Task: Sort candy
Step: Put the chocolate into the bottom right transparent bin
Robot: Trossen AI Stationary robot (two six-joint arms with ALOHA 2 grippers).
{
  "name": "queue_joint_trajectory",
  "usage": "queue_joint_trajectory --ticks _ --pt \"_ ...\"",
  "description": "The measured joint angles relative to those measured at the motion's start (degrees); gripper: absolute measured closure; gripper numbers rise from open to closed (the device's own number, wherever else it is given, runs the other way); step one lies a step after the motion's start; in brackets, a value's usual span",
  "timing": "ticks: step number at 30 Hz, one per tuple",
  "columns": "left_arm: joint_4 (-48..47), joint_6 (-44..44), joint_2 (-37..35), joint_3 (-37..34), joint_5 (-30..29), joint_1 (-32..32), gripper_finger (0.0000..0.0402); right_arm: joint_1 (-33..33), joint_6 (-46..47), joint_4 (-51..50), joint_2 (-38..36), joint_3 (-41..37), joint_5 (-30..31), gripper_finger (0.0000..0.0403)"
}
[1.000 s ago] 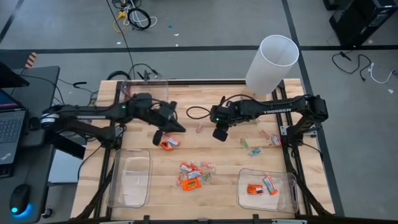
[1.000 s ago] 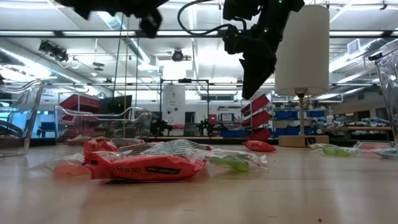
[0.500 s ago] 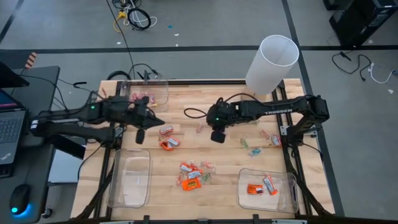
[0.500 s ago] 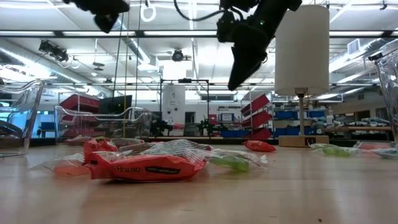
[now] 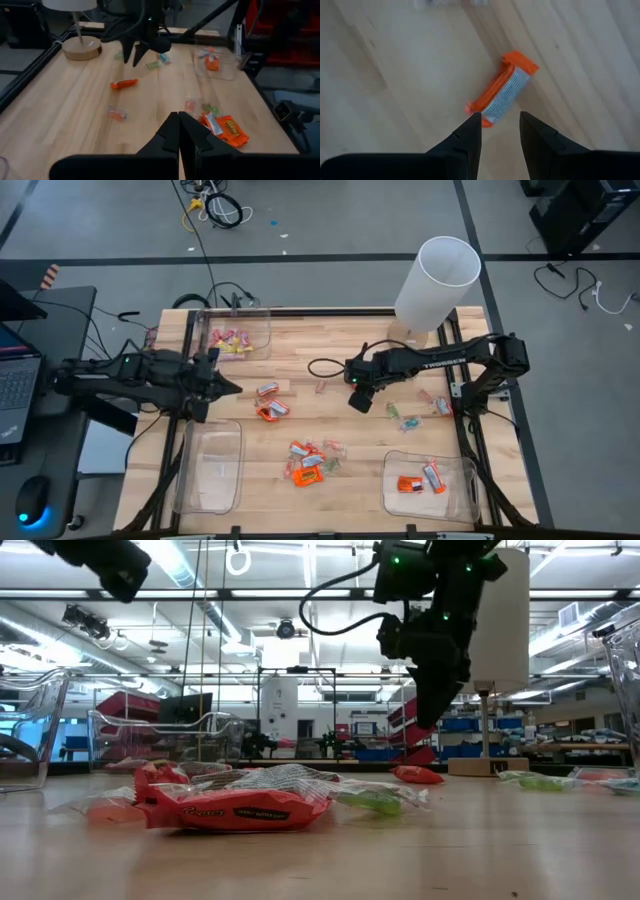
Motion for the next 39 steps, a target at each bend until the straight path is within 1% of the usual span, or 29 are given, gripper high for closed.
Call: queue_joint_trajectory --ticks 2,4,8,12,16,19,22,26,34,39 --pt "0.8 0.5 -1.4 -2.1 -0.1 -1.2 0.04 0.1 -0.5 -0.1 0.0 -0.6 1.5 0.0284" --pt "3.0 2.0 -2.4 -3.7 -0.2 -2.1 0.04 0.1 -0.1 0.0 0.0 -0.8 1.6 0.0284" --pt "8.6 6.5 -2.7 -4.7 -0.1 -2.7 0.04 -0.5 0.2 0.9 0.0 -0.8 1.5 0.0284" --pt "7.8 9.7 -2.5 -4.9 -0.7 -2.9 0.04 -1.6 0.3 1.8 0.0 -0.8 1.5 0.0284" --pt "7.7 13.5 -2.7 -6.4 -0.9 -2.9 0.04 -2.6 2.2 5.7 0.0 -0.8 1.5 0.0284" --pt "9.4 13.9 -3.0 -7.5 -1.1 -2.9 0.04 -3.1 2.5 9.6 0.0 -0.8 1.5 0.0284" --pt "10.4 12.3 -3.0 -7.9 -1.7 -2.9 0.04 -3.3 2.4 12.5 0.0 -0.8 1.4 0.0284" --pt "12.6 10.9 -3.0 -7.9 -2.6 -2.9 0.04 -3.3 2.6 13.8 0.0 -0.7 1.3 0.0284" --pt "16.0 12.8 -2.6 -7.9 -4.3 -2.9 0.04 -3.3 10.3 13.8 0.0 -0.7 1.5 0.0284" --pt "20.1 12.2 -3.1 -12.1 -4.4 -2.9 0.04 -2.9 16.5 14.2 0.0 -0.7 1.5 0.0284"
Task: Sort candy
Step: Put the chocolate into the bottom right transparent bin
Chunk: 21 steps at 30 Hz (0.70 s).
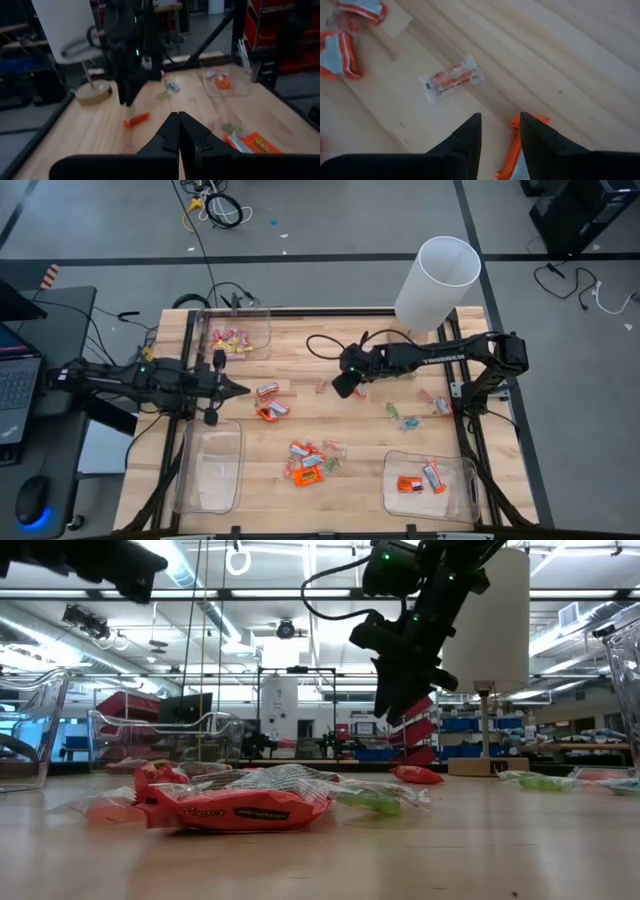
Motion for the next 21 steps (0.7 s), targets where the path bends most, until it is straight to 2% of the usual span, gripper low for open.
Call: queue_joint_trajectory --ticks 8,21 --pt "0.0 -3.5 -2.8 -4.3 0.0 0.0 0.04 1.2 4.1 3.2 0.0 0.0 1.6 0.0284" --pt "0.1 -3.7 -6.0 -5.1 -0.3 0.0 0.04 3.2 5.0 -2.2 0.0 0.0 3.4 0.0284"
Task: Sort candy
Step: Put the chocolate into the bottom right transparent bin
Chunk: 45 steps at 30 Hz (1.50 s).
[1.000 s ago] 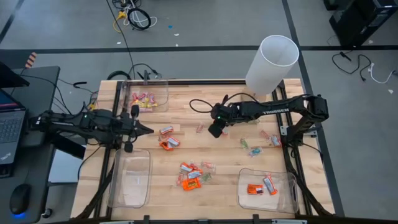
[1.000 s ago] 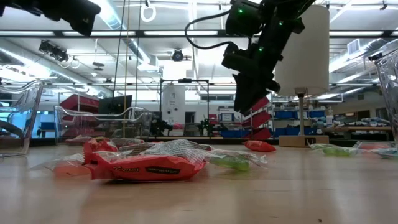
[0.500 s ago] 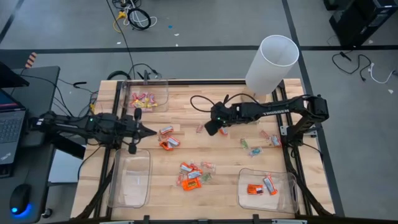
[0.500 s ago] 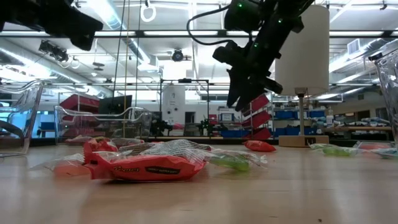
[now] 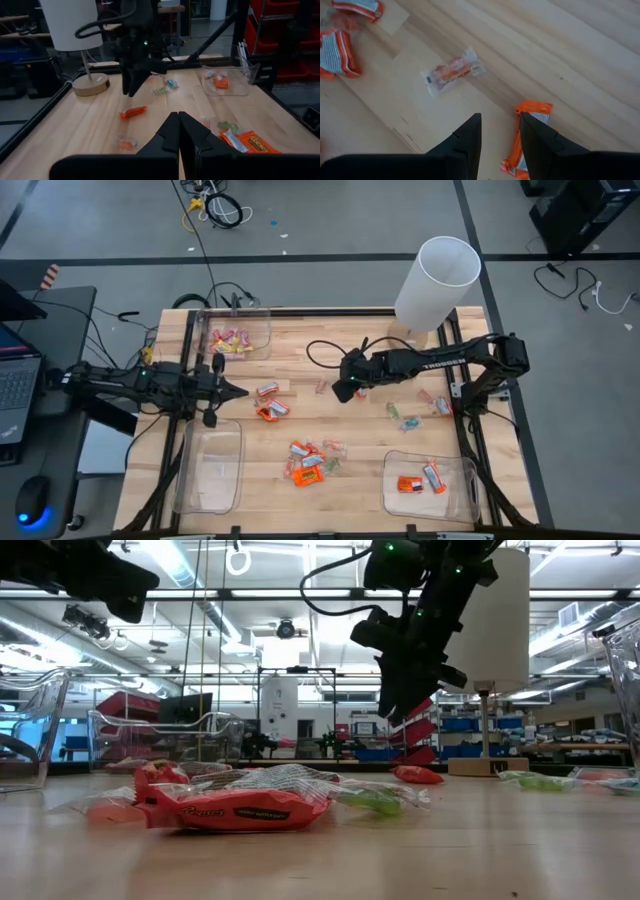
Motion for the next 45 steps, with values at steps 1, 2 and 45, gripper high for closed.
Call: queue_joint_trajectory --ticks 1,2,45 --pt "0.2 0.0 0.0 0.0 -0.4 0.0 0.04 0.0 -0.6 -0.2 0.0 0.0 0.0 0.0284" --pt "0.4 -0.1 0.0 0.0 -0.9 0.0 0.04 0.1 -1.4 -0.2 0.0 0.0 0.0 0.0284" --pt "9.7 2.8 0.2 0.1 -18.9 0.0 0.04 2.8 1.9 -7.8 8.3 0.0 -1.6 0.0284"
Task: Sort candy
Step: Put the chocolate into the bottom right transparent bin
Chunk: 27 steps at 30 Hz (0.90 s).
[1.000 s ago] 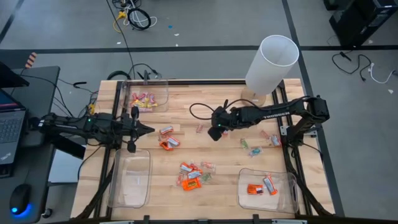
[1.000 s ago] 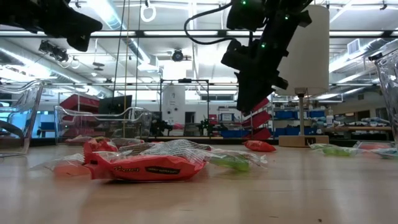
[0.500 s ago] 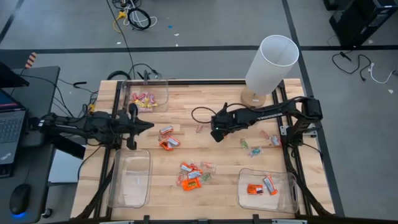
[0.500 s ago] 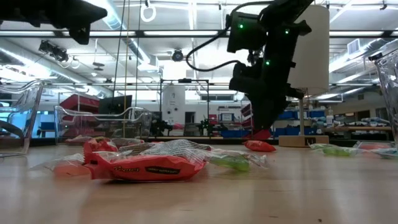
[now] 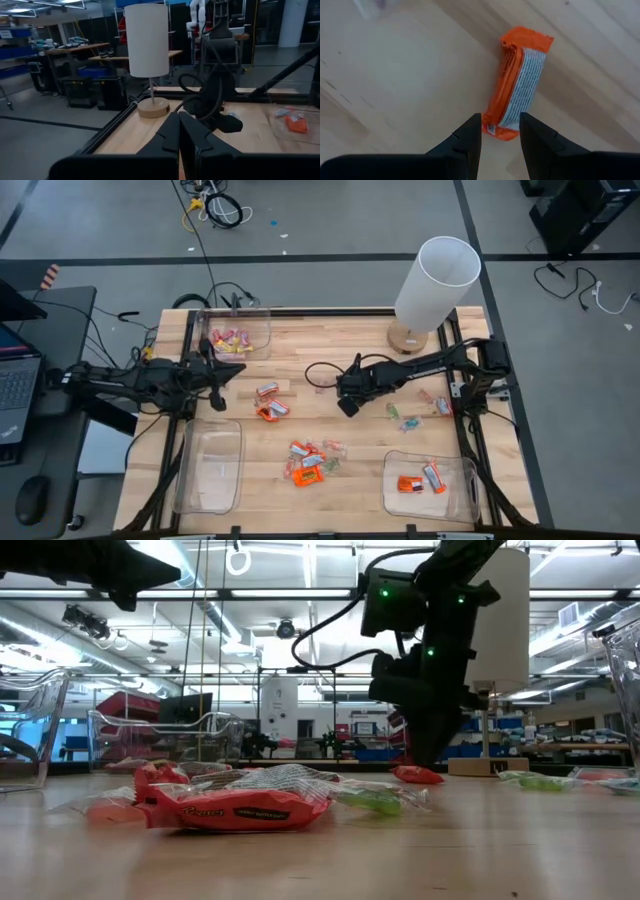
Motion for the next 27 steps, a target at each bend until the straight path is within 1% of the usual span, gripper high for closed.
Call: queue_joint_trajectory --ticks 9,18,21,27 --pt "-0.4 0.0 0.0 0.0 -0.5 0.0 0.04 -0.4 1.3 2.9 3.4 0.2 -0.6 0.0284" --pt "-1.1 0.0 0.0 0.0 -2.1 0.1 0.04 -0.4 2.1 2.2 3.1 0.1 -0.6 0.0285" --pt "-2.2 -0.8 0.0 0.0 -2.1 0.1 0.04 -0.4 1.0 1.7 3.1 0.0 -0.6 0.0294" --pt "-4.4 -6.1 0.8 0.0 -2.1 0.1 0.04 -0.1 -2.0 1.3 3.0 0.1 -0.6 0.033"
